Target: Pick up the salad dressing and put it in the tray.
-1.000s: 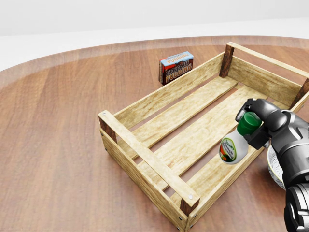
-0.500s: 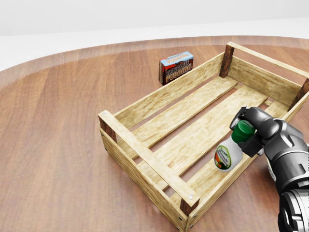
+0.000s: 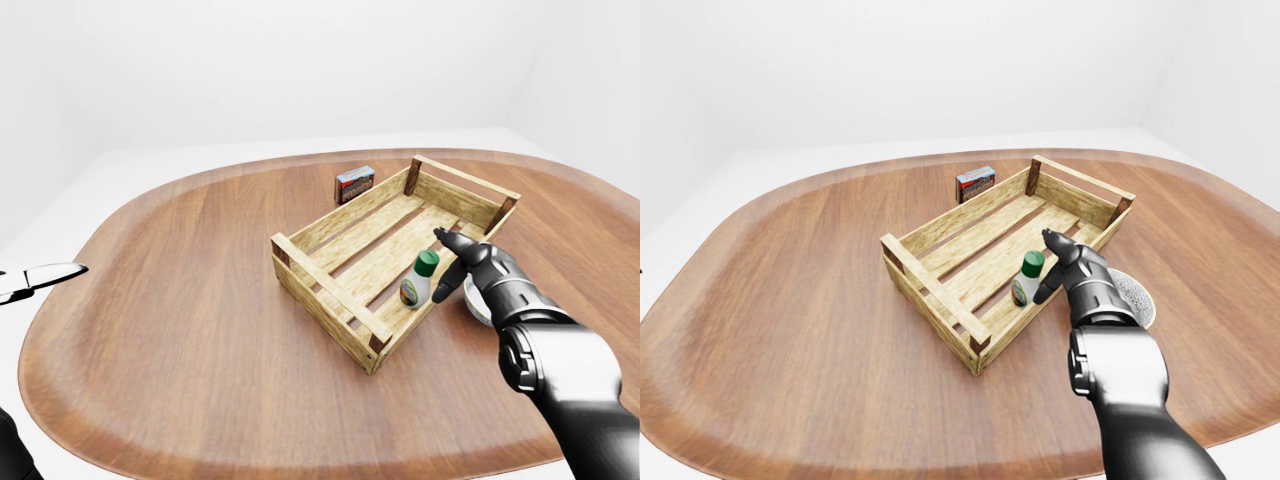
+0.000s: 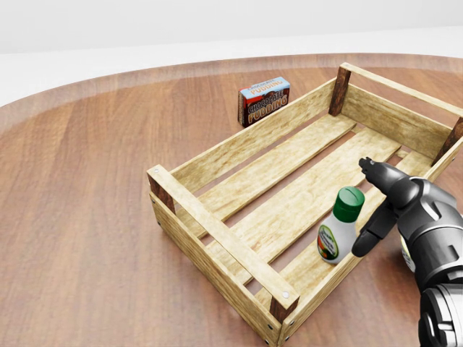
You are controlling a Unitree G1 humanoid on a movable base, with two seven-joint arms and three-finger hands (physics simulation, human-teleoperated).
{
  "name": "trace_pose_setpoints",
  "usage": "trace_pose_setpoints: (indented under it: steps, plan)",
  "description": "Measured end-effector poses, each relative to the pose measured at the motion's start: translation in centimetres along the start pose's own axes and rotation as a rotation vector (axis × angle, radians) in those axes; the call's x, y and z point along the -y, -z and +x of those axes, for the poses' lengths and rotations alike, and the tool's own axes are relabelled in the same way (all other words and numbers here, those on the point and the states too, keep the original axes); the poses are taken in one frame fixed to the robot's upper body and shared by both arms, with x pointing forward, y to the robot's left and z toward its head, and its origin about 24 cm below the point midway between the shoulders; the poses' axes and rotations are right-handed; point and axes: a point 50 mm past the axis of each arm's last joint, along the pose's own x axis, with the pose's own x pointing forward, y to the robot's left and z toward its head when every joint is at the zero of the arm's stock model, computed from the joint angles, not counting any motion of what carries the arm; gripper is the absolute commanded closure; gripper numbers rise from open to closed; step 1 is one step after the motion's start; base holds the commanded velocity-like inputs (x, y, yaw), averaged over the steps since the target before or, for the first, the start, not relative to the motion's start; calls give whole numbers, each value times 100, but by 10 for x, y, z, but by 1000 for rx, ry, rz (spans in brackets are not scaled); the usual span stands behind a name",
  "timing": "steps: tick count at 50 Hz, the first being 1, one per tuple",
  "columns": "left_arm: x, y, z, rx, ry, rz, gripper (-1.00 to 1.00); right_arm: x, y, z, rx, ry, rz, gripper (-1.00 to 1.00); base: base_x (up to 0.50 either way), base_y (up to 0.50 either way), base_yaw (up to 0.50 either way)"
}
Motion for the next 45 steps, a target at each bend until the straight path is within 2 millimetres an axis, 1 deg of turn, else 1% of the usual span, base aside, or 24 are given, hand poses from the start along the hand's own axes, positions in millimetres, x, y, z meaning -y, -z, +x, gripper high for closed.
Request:
trace_pose_setpoints:
  steps: [3,7,11,16,20,26,31,35,38,42,45]
  plan:
    - [-1,0,0,-1,-1,0,-100,2,0,0,-1,-4,2,-100,0,0,0]
    - [-1,1,0,-4,-1,0,-100,10,-1,-2,-5,5,-21,-100,0,0,0]
    - [-1,2,0,-9,0,0,-100,28,-8,-7,-2,30,-60,-100,0,0,0]
    - [-1,4,0,-16,0,-1,-100,61,-22,-19,6,75,-124,-100,0,0,0]
    - [-1,4,0,-19,0,-2,-100,92,-36,-35,13,120,-172,-100,0,0,0]
    - [-1,3,0,-13,0,-4,-100,139,-54,-64,9,192,-232,-100,0,0,0]
    - [-1,0,0,-1,1,-6,-100,171,-65,-90,0,248,-268,-100,0,0,0]
    - [0,-2,1,11,3,-11,-100,191,-73,-110,-1,289,-283,-100,0,0,0]
    - [1,-4,1,21,3,-20,-100,202,-78,-122,2,314,-287,-100,0,0,0]
    - [1,-6,1,30,4,-26,-100,212,-84,-135,15,340,-286,-100,0,0,0]
    - [1,-7,1,35,5,-28,-100,216,-89,-141,29,352,-284,-100,0,0,0]
